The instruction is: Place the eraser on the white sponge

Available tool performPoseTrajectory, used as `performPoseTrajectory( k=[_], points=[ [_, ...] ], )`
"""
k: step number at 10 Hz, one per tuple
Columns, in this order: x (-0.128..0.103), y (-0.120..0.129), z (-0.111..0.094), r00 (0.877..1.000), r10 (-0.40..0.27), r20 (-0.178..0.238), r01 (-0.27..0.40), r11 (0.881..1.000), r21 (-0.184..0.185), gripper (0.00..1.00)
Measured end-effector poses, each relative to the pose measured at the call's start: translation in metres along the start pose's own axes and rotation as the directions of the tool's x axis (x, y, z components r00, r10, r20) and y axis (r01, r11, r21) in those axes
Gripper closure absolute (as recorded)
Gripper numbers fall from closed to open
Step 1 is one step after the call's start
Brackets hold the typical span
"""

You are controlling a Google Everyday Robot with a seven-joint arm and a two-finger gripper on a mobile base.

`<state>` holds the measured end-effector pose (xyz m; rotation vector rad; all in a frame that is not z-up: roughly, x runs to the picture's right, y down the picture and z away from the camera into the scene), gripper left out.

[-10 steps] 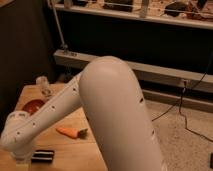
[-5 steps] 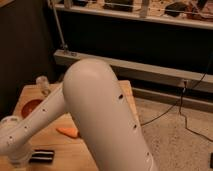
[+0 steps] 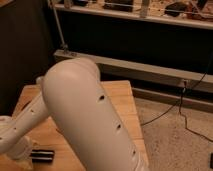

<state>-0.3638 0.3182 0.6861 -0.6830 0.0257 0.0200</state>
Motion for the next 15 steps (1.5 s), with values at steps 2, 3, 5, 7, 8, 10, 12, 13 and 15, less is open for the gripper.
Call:
performPoseTrajectory(
  k=[2, 3, 5, 7, 8, 10, 12, 13, 15],
  points=[
    [-0.012, 0.011, 0.004, 1.000, 0.002, -0.024, -0.002, 1.000, 0.002, 0.35],
    [-0.015, 0.015, 0.006, 1.000, 0.002, -0.030, -0.002, 1.000, 0.001, 0.35],
    [-0.015, 0.014, 0.008, 0.999, 0.014, -0.050, -0.013, 1.000, 0.013, 0.35],
    [-0.009, 0.009, 0.010, 0.996, 0.039, -0.076, -0.037, 0.999, 0.033, 0.35],
    [-0.007, 0.007, 0.011, 0.995, 0.049, -0.083, -0.046, 0.998, 0.038, 0.35],
    [-0.006, 0.006, 0.015, 0.994, 0.066, -0.084, -0.063, 0.997, 0.031, 0.35],
    [-0.006, 0.004, 0.022, 0.994, 0.084, -0.076, -0.083, 0.996, 0.012, 0.35],
    [-0.006, 0.000, 0.024, 0.994, 0.088, -0.072, -0.088, 0.996, 0.008, 0.35],
    [-0.007, -0.013, 0.025, 0.994, 0.091, -0.062, -0.091, 0.996, 0.011, 0.35]
  ],
)
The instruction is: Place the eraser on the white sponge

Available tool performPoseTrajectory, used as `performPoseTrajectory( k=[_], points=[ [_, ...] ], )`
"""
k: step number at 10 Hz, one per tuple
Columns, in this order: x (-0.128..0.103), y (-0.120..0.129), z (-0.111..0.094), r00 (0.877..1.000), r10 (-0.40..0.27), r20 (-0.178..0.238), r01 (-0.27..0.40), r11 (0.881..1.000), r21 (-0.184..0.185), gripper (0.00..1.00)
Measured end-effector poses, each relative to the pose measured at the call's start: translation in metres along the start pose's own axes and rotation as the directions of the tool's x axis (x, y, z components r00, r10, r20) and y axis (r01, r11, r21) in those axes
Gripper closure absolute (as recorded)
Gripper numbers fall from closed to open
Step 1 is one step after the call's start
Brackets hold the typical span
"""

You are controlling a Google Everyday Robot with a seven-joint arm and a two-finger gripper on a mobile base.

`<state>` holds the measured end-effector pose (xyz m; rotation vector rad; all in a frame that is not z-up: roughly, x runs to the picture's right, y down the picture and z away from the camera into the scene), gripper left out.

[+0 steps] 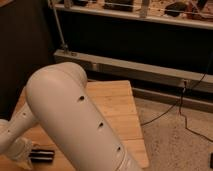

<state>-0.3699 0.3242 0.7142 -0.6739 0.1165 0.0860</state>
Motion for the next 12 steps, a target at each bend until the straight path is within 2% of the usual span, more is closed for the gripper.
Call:
performPoseTrajectory(
  k=[2, 3, 4, 6, 7, 8, 10, 12],
  points=[
    [0.001, -0.008, 0.002, 1.000, -0.007, 0.002, 0.007, 1.000, -0.003, 0.40],
    [0.002, -0.009, 0.005, 1.000, -0.009, 0.001, 0.009, 1.000, -0.014, 0.49],
    [0.004, -0.005, 0.009, 1.000, -0.014, 0.001, 0.014, 0.999, -0.038, 0.64],
    [0.005, -0.001, 0.011, 1.000, -0.020, 0.000, 0.020, 0.998, -0.058, 0.79],
    [0.004, -0.002, 0.011, 1.000, -0.024, 0.000, 0.024, 0.998, -0.065, 0.91],
    [0.004, -0.005, 0.008, 1.000, -0.022, 0.001, 0.022, 0.998, -0.064, 0.98],
    [0.007, -0.018, -0.006, 1.000, 0.004, -0.007, -0.005, 0.999, -0.052, 1.00],
    [0.021, -0.045, -0.030, 0.997, 0.074, -0.035, -0.075, 0.997, -0.032, 1.00]
  ],
)
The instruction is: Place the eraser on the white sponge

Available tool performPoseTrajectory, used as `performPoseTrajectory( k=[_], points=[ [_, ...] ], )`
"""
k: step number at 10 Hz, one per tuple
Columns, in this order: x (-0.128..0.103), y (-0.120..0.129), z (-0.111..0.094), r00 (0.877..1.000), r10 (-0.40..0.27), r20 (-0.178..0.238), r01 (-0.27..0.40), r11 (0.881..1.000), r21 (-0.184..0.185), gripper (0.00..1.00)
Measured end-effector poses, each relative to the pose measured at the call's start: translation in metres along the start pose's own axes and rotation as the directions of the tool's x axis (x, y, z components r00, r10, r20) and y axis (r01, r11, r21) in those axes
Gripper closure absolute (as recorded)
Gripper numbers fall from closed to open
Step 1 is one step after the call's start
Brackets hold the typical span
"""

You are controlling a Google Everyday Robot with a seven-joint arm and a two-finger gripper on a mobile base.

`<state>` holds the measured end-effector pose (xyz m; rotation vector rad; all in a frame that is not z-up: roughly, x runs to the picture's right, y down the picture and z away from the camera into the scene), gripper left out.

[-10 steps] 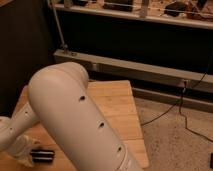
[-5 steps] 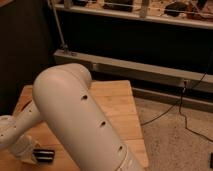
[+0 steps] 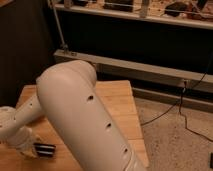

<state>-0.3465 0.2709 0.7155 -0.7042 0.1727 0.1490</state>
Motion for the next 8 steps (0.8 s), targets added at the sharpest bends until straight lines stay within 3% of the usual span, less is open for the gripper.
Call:
performPoseTrajectory(
  k=[4, 8],
  points=[
    [0.025, -0.061, -0.040, 0.993, 0.117, -0.034, -0.115, 0.992, 0.051, 1.00],
    [0.044, -0.101, -0.047, 0.981, 0.183, -0.071, -0.176, 0.980, 0.091, 1.00]
  ],
)
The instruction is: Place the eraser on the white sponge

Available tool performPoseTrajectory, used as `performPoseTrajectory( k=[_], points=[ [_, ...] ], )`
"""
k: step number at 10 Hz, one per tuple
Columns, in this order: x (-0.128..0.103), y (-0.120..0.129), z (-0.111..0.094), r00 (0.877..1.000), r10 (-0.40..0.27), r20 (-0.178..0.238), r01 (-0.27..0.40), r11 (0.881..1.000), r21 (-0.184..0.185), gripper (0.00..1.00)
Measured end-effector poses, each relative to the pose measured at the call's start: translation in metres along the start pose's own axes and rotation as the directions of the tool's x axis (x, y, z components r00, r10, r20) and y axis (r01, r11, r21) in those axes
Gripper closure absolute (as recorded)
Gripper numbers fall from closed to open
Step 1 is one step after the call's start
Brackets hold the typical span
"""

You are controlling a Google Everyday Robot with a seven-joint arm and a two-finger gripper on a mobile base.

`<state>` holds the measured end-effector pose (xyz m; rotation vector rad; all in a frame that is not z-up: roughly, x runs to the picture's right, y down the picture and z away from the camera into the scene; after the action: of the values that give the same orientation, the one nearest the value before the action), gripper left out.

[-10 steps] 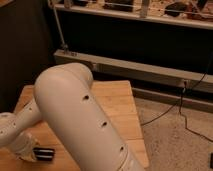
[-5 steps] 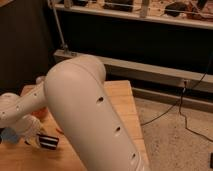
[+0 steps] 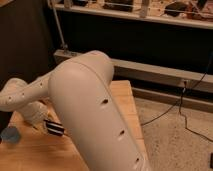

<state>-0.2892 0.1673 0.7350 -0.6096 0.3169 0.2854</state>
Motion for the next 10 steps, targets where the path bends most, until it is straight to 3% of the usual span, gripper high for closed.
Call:
performPoseTrajectory(
  k=[5, 10],
  points=[
    [0.023, -0.042, 0.019, 0.994, 0.109, -0.031, -0.109, 0.994, 0.001, 1.00],
    [0.027, -0.086, 0.034, 0.975, 0.223, 0.011, -0.223, 0.975, 0.006, 1.00]
  ],
)
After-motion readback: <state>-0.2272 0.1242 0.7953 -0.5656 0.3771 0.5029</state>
